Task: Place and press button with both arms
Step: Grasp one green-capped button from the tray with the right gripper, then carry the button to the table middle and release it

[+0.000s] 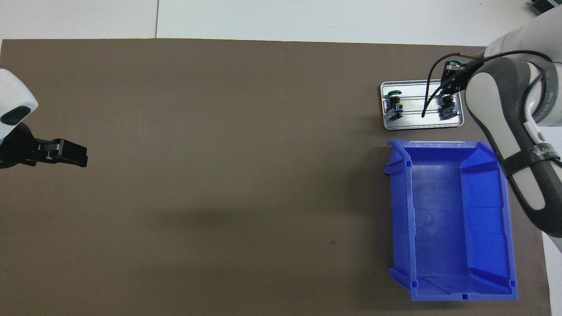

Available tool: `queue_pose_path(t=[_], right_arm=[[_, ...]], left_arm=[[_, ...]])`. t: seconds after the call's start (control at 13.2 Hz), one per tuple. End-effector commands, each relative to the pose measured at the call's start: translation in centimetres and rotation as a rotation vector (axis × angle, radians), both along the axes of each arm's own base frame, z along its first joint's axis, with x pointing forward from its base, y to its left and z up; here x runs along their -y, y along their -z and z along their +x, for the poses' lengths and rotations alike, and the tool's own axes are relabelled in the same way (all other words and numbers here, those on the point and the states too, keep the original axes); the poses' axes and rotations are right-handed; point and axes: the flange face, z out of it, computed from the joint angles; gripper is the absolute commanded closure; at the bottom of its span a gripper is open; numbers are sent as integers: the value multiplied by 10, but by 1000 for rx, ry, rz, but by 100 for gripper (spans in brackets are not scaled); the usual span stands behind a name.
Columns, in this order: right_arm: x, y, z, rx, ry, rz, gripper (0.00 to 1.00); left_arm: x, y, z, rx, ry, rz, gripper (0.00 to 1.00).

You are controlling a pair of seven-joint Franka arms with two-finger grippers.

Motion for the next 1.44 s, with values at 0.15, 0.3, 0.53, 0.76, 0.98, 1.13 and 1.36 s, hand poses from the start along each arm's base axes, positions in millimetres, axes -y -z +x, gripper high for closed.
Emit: queue_pose_path(t=[0.15,0.3,0.53,0.76,0.98,1.13,1.36], right_arm=[[-94,-41,-9,-7,492,94,100],[-155,-43,-18,-3,654,122,100],[-249,-43,-45,-1,818,130,100],[-346,-28,-84,11,1007,128,100],[-408,-15,-112,6,1135,175,100],[-455,11,-139,-12,1145,152,100],[-510,65,-166,33,1114,121,100]], left_arm=[[-3,0,-8,-4,7,15,0],[-3,0,-8,-4,7,15,0],[-3,0,-8,-4,7,15,0],[-3,0,-8,-3,7,16,0],[-3,0,-8,-4,8,15,0],[-2,-1,-8,-2,13,16,0],[-3,-2,-8,-2,5,15,0]])
